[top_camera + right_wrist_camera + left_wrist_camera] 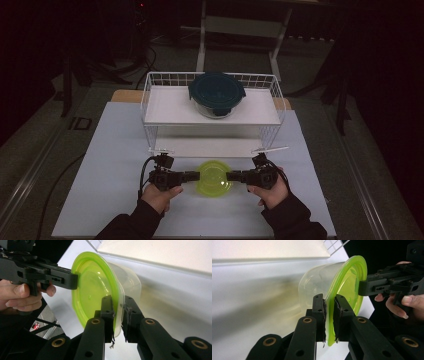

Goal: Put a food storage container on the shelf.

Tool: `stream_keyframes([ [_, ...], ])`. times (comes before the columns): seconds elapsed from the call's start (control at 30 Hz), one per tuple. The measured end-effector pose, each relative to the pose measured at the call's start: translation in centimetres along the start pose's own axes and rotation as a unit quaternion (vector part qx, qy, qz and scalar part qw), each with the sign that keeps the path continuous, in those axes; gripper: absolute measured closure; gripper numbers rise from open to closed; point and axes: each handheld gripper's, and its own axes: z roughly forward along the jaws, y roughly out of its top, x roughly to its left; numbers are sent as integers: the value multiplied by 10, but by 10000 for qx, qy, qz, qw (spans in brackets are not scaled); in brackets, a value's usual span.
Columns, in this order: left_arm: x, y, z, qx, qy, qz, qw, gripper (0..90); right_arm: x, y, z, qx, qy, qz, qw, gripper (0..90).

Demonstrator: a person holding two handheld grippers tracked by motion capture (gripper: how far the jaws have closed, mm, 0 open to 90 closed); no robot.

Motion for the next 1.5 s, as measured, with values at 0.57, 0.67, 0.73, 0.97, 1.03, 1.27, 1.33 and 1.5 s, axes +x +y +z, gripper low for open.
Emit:
stream_keyframes([
  [0.57, -32, 27, -32, -265, -64, 271, 9993, 801, 33, 27, -31, -349, 2, -275, 9990, 804],
  [0.67, -38, 32, -39, -334, -51, 345, 9988, 801, 38, 33, -36, -423, -5, -318, 9986, 804],
  [0.73, -41, 36, -42, -384, -56, 356, 9986, 802, 42, 36, -39, -474, -25, -365, 9982, 804],
  [0.97, -57, 52, -57, -481, -39, 528, 9974, 802, 53, 50, -51, -664, 22, -465, 9967, 805],
  [1.03, -62, 57, -61, -509, -30, 582, 9970, 802, 56, 55, -55, -700, 45, -469, 9964, 805],
  [1.27, -75, 77, -73, -650, -51, 704, 9954, 803, 69, 75, -69, -873, -37, -648, 9941, 805],
  [1.33, -79, 84, -77, -687, -57, 757, 9947, 803, 72, 82, -73, -921, -51, -663, 9935, 805],
  [1.5, -88, 102, -86, -780, -82, 869, 9931, 803, 79, 100, -83, -1073, -43, -736, 9915, 805],
])
